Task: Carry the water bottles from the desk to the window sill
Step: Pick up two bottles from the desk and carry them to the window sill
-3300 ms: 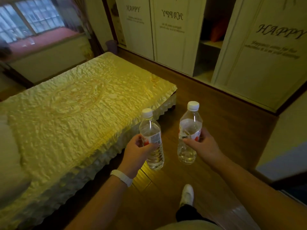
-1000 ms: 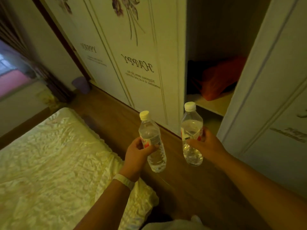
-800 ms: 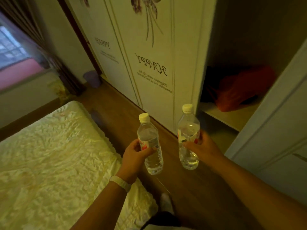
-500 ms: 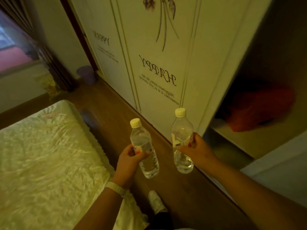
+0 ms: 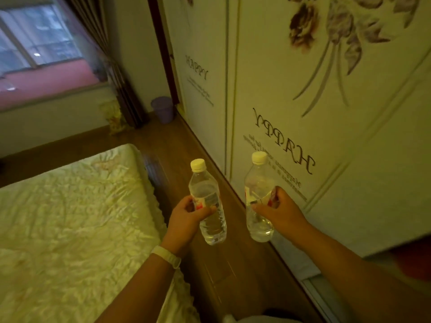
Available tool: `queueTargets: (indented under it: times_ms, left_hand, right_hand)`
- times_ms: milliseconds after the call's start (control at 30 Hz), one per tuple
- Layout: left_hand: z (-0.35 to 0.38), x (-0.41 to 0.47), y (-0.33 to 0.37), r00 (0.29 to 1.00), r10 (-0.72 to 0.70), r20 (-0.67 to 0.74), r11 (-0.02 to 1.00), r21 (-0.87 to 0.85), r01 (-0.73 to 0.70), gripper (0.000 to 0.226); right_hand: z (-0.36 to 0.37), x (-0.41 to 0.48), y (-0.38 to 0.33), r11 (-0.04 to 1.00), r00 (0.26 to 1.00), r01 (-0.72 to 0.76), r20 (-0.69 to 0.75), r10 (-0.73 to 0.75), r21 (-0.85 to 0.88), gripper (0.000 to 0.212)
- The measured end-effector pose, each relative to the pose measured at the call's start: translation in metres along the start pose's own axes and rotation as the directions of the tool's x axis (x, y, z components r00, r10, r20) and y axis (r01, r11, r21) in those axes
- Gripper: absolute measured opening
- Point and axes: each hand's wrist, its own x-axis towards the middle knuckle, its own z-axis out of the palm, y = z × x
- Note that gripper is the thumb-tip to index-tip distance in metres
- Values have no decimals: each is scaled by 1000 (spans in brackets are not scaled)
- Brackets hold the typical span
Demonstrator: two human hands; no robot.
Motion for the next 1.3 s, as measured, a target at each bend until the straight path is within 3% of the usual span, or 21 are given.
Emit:
queueTargets:
  times_ms: [500, 933, 1300]
  left_hand:
    - [-52, 189, 74, 937, -37, -346, 999, -18, 32, 35]
    - [-106, 340, 175, 871, 50, -489, 998, -17, -67, 29]
    - [-235, 476, 189, 854, -20, -521, 991, -124, -52, 28]
  right_hand:
    - [89, 266, -78, 998, 961, 64, 271, -57, -17, 62]
    - [153, 454, -192, 987, 896, 158, 425, -129, -34, 60]
    - [294, 569, -249, 986, 862, 155, 496, -105, -61, 59]
